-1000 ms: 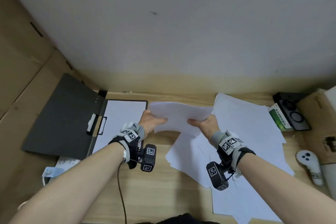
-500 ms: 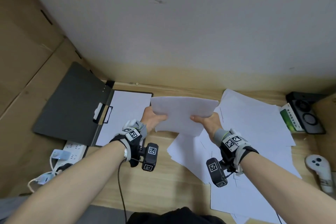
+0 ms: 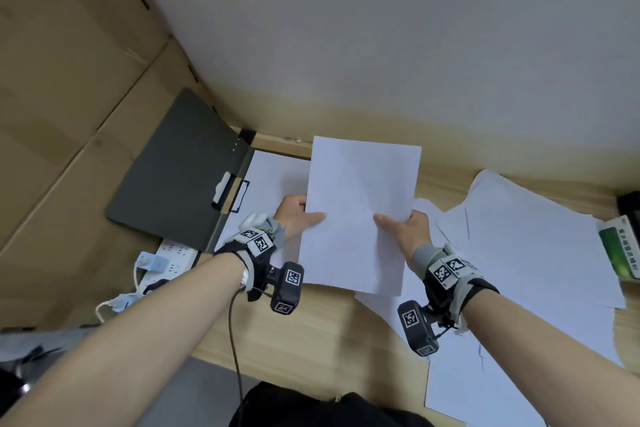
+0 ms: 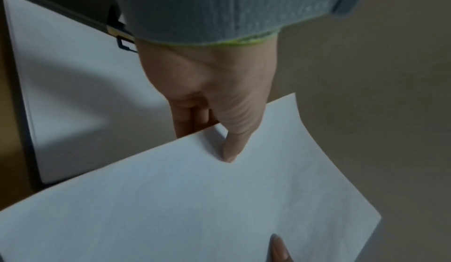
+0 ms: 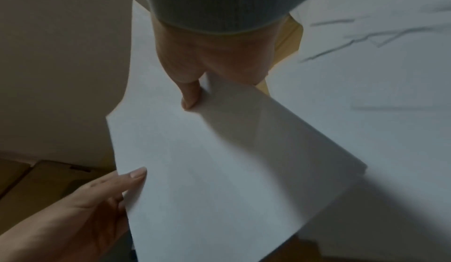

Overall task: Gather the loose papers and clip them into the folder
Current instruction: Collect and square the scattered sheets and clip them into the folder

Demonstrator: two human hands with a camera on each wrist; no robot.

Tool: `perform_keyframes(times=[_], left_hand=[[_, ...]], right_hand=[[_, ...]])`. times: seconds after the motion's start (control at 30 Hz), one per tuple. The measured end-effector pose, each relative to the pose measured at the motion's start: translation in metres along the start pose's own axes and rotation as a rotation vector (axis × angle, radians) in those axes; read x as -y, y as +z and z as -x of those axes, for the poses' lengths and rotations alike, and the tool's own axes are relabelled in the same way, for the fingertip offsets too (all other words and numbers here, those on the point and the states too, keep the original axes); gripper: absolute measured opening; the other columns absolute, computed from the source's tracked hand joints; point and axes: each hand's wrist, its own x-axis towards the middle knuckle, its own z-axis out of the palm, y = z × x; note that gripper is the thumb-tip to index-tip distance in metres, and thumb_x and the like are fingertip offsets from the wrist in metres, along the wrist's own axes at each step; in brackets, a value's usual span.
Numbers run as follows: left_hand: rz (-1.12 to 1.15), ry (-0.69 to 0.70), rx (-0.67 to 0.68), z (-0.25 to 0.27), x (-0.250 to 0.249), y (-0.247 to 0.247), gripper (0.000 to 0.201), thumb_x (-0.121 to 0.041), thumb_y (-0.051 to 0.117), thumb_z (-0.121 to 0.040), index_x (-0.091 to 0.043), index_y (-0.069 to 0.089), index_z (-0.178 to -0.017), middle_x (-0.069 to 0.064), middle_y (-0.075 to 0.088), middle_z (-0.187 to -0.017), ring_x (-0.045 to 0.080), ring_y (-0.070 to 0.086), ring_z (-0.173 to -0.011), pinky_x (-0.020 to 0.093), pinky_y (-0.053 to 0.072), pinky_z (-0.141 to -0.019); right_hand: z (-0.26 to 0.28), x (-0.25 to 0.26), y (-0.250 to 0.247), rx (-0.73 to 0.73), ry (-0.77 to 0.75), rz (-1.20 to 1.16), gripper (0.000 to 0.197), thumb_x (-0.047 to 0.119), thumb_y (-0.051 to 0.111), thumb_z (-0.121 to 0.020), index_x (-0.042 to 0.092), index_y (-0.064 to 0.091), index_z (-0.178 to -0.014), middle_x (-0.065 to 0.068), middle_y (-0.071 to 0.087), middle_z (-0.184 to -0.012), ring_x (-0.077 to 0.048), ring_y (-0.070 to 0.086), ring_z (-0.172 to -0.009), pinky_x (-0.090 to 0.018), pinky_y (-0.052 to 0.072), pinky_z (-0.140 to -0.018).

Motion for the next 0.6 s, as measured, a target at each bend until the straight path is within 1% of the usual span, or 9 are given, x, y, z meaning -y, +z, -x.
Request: perform_keyframes(times=[0.1, 0.13, 0.23, 0.3, 0.37, 0.4, 0.43, 0.53, 0.6], left_hand=[[-0.052, -0.061, 0.021, -0.011, 0.016, -0.027, 0.014, -0.011, 0.069, -0.086, -0.015, 0.071, -0.099, 0.007, 0.075, -0.102, 0.023, 0.072, -0.092, 0.034, 0.059, -0.079], [-0.078, -0.078, 0.027, -0.016, 0.022, -0.038, 0.010, -0.013, 0.070, -0.085, -0.013, 0.071, -0.094, 0.009, 0.075, -0.098, 0.025, 0.072, -0.090, 0.034, 0.060, -0.075], [-0.159, -0.158, 0.020, -0.037, 0.040, -0.076, 0.014, -0.013, 0.071, -0.084, -0.001, 0.065, -0.089, 0.018, 0.070, -0.083, 0.027, 0.068, -0.071, 0.032, 0.060, -0.065], [-0.182, -0.197, 0.036, -0.045, 0.050, -0.101, 0.009, -0.008, 0.069, -0.086, -0.001, 0.064, -0.089, 0.015, 0.067, -0.074, 0.021, 0.063, -0.059, 0.029, 0.058, -0.058], [-0.205, -0.225, 0.043, -0.050, 0.056, -0.115, 0.005, -0.003, 0.066, -0.086, 0.000, 0.064, -0.089, 0.013, 0.065, -0.070, 0.016, 0.060, -0.050, 0.025, 0.052, -0.049], [-0.240, -0.245, 0.046, -0.055, 0.061, -0.125, 0.002, -0.002, 0.064, -0.087, -0.002, 0.064, -0.085, 0.012, 0.064, -0.067, 0.014, 0.059, -0.046, 0.024, 0.050, -0.047], [-0.314, -0.274, 0.034, -0.062, 0.066, -0.135, 0.008, -0.003, 0.061, -0.088, -0.006, 0.063, -0.080, 0.010, 0.063, -0.065, 0.015, 0.059, -0.045, 0.025, 0.050, -0.047], [-0.756, -0.276, 0.030, -0.080, 0.076, -0.155, 0.020, -0.021, 0.055, -0.091, -0.009, 0.060, -0.077, 0.007, 0.065, -0.071, 0.022, 0.061, -0.058, 0.029, 0.050, -0.057], [-1.026, -0.247, 0.073, -0.090, 0.073, -0.162, 0.022, -0.025, 0.049, -0.096, -0.006, 0.060, -0.096, 0.009, 0.066, -0.090, 0.024, 0.064, -0.077, 0.029, 0.042, -0.062]], right_hand=[[-0.007, -0.005, 0.024, -0.021, 0.036, 0.022, 0.018, 0.010, 0.079, -0.079, 0.007, 0.071, -0.095, -0.007, 0.072, -0.083, -0.026, 0.068, -0.072, -0.036, 0.058, -0.071], [-0.010, -0.007, 0.033, -0.023, 0.042, 0.037, 0.019, 0.011, 0.080, -0.079, 0.007, 0.071, -0.096, -0.006, 0.072, -0.084, -0.025, 0.068, -0.074, -0.037, 0.058, -0.074], [-0.020, -0.011, 0.068, -0.021, 0.072, 0.105, 0.026, 0.017, 0.080, -0.079, 0.009, 0.070, -0.101, -0.005, 0.073, -0.089, -0.025, 0.069, -0.078, -0.040, 0.057, -0.081], [-0.027, -0.013, 0.090, -0.040, 0.091, 0.149, 0.022, 0.019, 0.080, -0.080, 0.011, 0.069, -0.097, -0.003, 0.071, -0.084, -0.021, 0.067, -0.075, -0.038, 0.057, -0.080], [-0.029, -0.014, 0.100, -0.052, 0.111, 0.176, 0.021, 0.021, 0.081, -0.079, 0.012, 0.069, -0.093, -0.003, 0.071, -0.084, -0.023, 0.068, -0.076, -0.039, 0.057, -0.079], [-0.032, -0.014, 0.110, -0.056, 0.124, 0.190, 0.020, 0.021, 0.082, -0.078, 0.012, 0.069, -0.090, -0.005, 0.071, -0.083, -0.025, 0.069, -0.077, -0.040, 0.058, -0.079], [-0.035, -0.015, 0.119, -0.065, 0.139, 0.200, 0.018, 0.021, 0.082, -0.078, 0.012, 0.068, -0.086, -0.006, 0.071, -0.083, -0.025, 0.068, -0.076, -0.040, 0.058, -0.078], [-0.040, -0.022, 0.143, -0.083, 0.173, 0.213, 0.019, 0.020, 0.082, -0.079, 0.011, 0.067, -0.088, -0.010, 0.071, -0.088, -0.026, 0.067, -0.076, -0.037, 0.056, -0.074], [-0.043, -0.023, 0.153, -0.098, 0.187, 0.202, 0.021, 0.018, 0.081, -0.079, 0.010, 0.068, -0.093, -0.012, 0.071, -0.092, -0.029, 0.068, -0.081, -0.041, 0.057, -0.078]])
